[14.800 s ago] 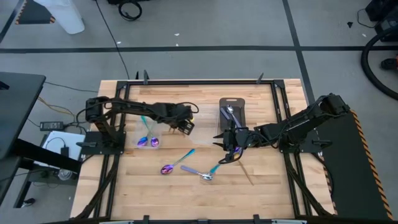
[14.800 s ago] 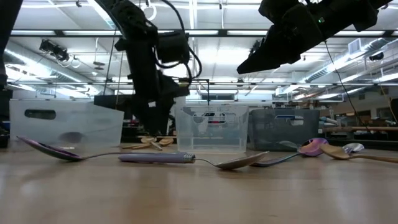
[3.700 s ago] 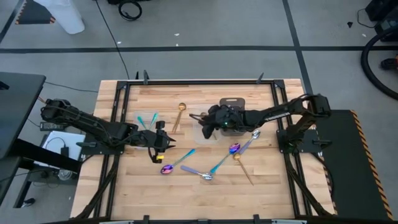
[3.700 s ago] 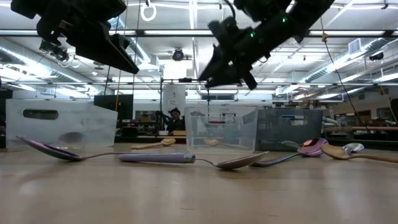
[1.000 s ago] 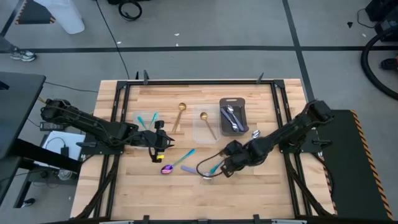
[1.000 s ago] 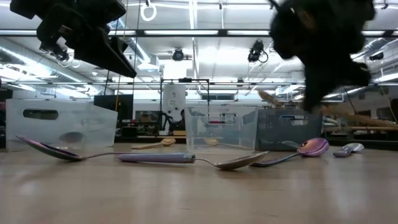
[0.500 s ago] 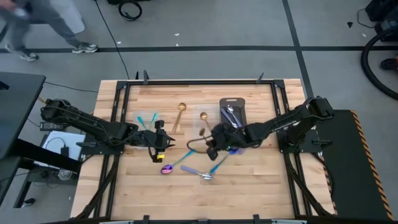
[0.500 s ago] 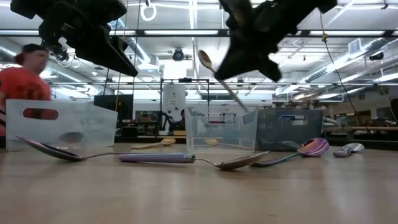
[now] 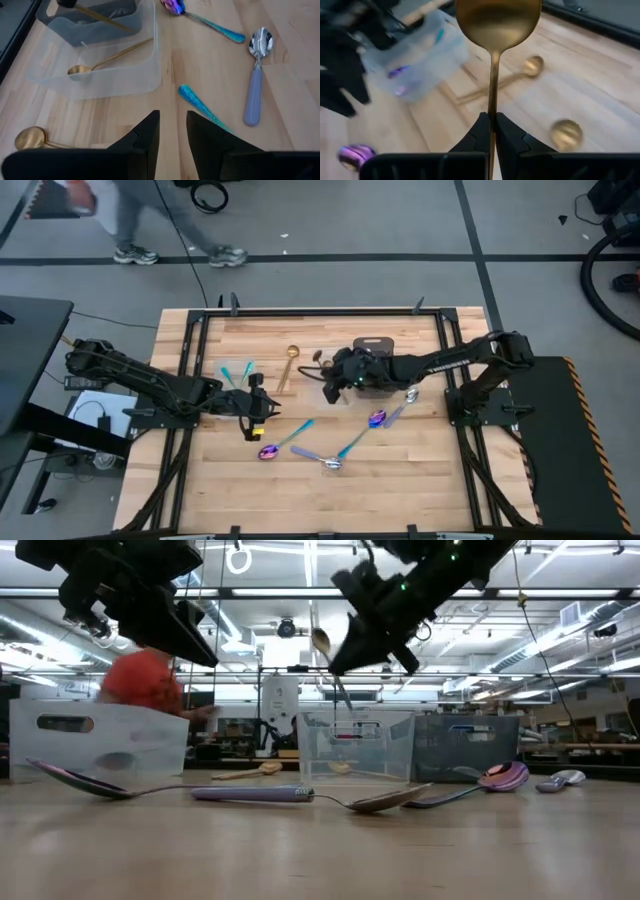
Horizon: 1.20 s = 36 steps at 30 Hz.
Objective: Sort silverware by color (type)
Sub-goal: Put the gold spoon into the right transparent bin
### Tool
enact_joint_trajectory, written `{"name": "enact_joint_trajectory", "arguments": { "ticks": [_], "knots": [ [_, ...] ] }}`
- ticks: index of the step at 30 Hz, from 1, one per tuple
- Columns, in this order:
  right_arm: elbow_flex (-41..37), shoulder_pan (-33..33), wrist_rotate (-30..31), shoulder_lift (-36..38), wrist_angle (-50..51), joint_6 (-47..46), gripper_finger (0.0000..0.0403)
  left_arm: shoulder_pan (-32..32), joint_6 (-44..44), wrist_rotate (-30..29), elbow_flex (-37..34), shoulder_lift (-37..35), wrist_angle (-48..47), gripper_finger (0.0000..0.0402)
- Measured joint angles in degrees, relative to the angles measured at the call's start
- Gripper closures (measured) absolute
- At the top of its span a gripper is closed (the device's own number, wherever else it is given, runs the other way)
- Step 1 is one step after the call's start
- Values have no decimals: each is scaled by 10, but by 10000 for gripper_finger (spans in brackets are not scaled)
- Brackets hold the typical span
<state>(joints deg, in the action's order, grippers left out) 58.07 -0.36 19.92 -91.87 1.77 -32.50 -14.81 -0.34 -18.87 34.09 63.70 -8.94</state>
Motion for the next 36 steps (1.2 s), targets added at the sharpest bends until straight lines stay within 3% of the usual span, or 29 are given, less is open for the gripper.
{"name": "enact_joint_trajectory", "arguments": {
  "ticks": [4, 15, 28, 36],
  "knots": [
    [0, -17, -5, -22, 66, -38, 385, 0, -1, 0, 0, 0, -1, 296],
    [0, -55, -105, -104, 75, -115, 346, 0, -9, 0, 0, 0, -2, 296],
    [0, -61, -109, -100, 73, -113, 286, 0, -10, 0, 0, 0, -4, 296],
    [0, -65, -133, -69, 80, -100, 273, 0, -10, 0, 0, 0, -4, 296]
  ]
}}
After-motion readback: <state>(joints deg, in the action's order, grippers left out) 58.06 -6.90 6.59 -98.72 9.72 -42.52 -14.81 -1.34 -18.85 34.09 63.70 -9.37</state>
